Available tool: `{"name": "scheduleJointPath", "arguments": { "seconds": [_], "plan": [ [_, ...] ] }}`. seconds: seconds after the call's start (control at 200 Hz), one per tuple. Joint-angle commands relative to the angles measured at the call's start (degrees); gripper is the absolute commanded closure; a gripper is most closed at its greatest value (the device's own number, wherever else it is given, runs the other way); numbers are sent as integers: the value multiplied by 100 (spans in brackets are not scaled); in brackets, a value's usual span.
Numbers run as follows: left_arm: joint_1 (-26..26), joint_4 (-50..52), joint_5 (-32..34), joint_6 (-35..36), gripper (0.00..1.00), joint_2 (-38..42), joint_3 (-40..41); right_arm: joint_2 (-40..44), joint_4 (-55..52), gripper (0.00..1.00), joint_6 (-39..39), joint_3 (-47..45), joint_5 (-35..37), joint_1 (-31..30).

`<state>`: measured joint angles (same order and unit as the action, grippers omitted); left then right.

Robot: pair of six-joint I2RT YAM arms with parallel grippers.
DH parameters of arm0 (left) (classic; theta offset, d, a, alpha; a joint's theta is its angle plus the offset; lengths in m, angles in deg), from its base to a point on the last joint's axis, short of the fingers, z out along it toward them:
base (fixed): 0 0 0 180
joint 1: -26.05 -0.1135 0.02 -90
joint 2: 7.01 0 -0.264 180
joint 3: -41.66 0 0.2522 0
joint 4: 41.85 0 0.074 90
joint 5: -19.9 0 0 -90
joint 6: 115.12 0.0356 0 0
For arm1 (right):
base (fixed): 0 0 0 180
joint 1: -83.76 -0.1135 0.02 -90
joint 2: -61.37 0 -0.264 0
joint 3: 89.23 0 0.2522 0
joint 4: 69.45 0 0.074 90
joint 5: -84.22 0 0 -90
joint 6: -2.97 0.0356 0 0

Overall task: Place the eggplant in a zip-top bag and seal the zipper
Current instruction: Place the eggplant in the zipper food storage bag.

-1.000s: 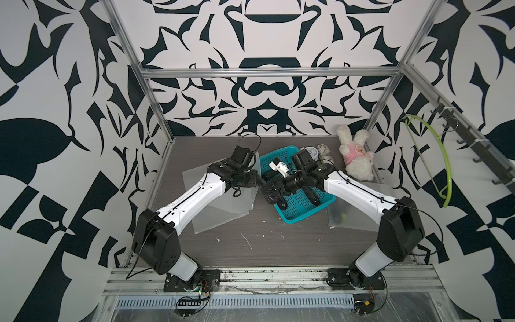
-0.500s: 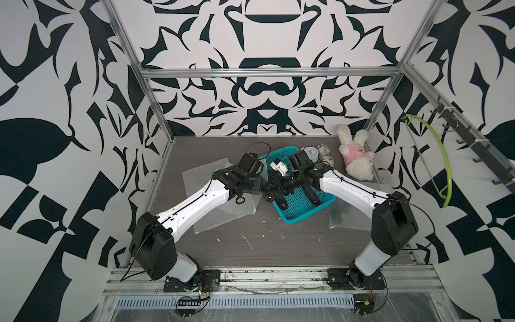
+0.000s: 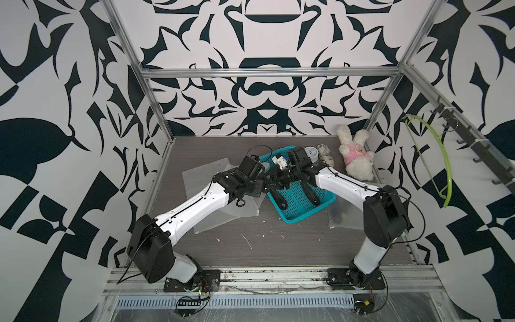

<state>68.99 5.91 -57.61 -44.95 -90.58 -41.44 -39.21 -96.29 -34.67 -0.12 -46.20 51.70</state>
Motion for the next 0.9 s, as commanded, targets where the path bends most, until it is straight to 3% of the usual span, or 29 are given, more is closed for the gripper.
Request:
{"name": "scheduleJointPath", "arguments": {
  "seconds": [0.0, 0.145, 0.3, 0.535, 0.655, 0.895],
  "plan": [
    [23, -25, -10, -122, 100, 107, 73, 124, 259, 72, 248, 342, 294, -32],
    [22, -133, 32, -211, 100, 104, 26, 167, 185, 69, 218, 323, 660, -188],
    [-2, -258, -72, -329, 100, 148, -31, 191, 130, 59, 120, 318, 984, -284],
    [-407, 13, -338, -712, 100, 297, -80, 333, -41, 51, -361, 474, 988, -304],
    [-614, -61, -631, -819, 100, 455, -36, 403, 115, 40, -384, 437, 857, -304],
    [-857, 143, -875, -837, 100, 552, -153, 670, 122, 42, -574, 455, 949, -293]
  ]
}}
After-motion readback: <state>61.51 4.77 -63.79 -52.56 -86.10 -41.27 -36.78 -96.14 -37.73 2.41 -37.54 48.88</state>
